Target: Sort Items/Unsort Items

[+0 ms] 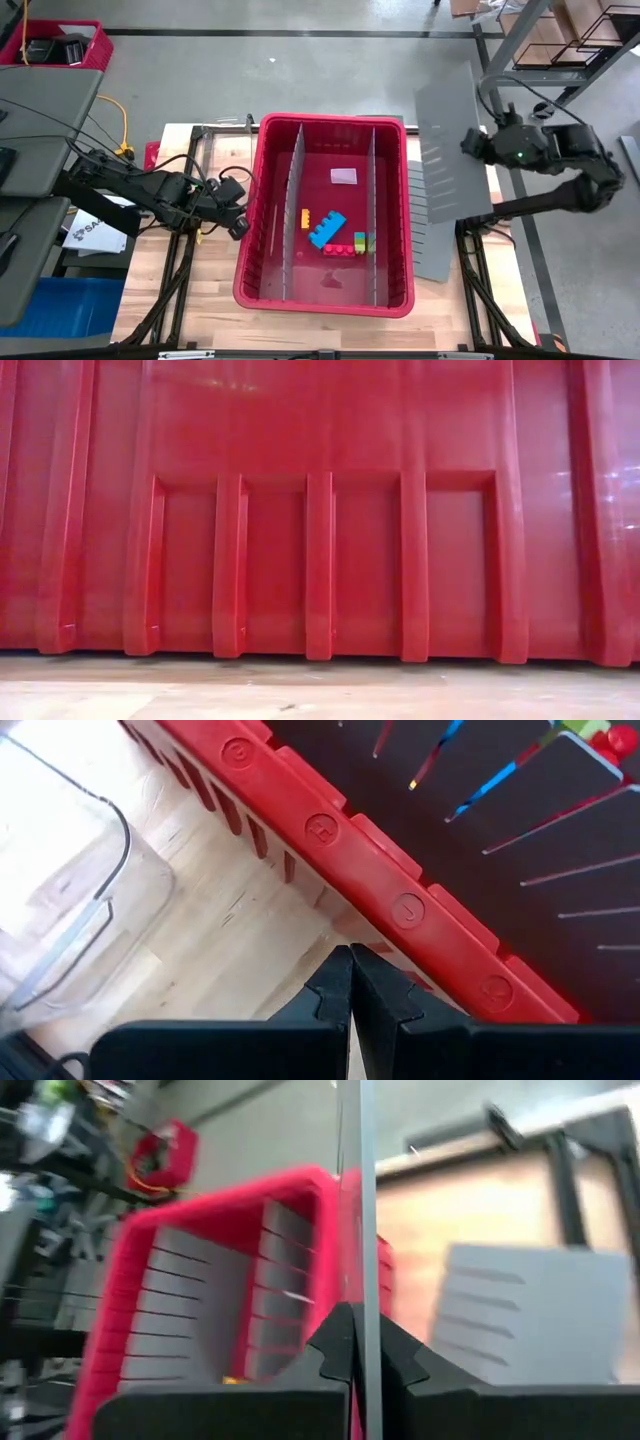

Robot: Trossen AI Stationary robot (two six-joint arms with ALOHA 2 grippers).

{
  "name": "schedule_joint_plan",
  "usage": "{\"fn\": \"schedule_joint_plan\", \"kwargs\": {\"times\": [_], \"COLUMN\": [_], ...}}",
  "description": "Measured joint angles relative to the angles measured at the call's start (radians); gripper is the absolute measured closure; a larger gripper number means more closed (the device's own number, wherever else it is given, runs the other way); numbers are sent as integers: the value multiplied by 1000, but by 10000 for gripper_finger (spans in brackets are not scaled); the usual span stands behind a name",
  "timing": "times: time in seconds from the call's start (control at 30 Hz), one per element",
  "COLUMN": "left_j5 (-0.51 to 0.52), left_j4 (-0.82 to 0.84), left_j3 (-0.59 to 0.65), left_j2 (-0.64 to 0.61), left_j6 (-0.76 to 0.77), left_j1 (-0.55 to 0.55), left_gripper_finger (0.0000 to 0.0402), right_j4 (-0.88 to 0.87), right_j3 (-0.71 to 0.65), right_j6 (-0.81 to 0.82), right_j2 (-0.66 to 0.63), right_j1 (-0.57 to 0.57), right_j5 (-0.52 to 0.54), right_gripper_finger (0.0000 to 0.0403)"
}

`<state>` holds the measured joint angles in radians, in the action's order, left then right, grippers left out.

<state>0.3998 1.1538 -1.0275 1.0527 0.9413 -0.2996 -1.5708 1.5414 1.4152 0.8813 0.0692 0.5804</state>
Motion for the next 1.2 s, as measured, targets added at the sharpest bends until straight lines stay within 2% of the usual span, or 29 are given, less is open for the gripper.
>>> {"fn": "schedule_joint_plan", "kwargs": {"times": [0.2, 0.43, 0.6, 0.73, 0.97, 1.07, 1.2], "left_j5": [9, 10, 10, 5, 3, -7, -37], "left_j4": [-1, -7, -8, -8, -7, -7, -7], "left_j3": [0, 0, 0, 0, 0, 0, 0], "left_j2": [0, 0, 0, 0, 0, 0, 0], "left_j6": [76, 108, 147, 148, 126, 122, 86], "left_j1": [0, 0, 0, 0, 0, 0, 0], "left_gripper_finger": [402, 402, 402, 402, 402, 402, 402], "right_j4": [-1, 42, 215, 216, 387, 385, 327], "right_j3": [-246, -476, -570, -632, -679, -677, -635], "right_j6": [12, 29, 85, 191, 342, 349, 305], "right_j2": [-93, -91, -87, -61, 26, 65, 88], "right_j1": [97, 62, -7, -79, -267, -325, -380], "right_j5": [-200, -339, -330, -323, -228, -235, -277], "right_gripper_finger": [403, 403, 403, 403, 397, 374, 319]}}
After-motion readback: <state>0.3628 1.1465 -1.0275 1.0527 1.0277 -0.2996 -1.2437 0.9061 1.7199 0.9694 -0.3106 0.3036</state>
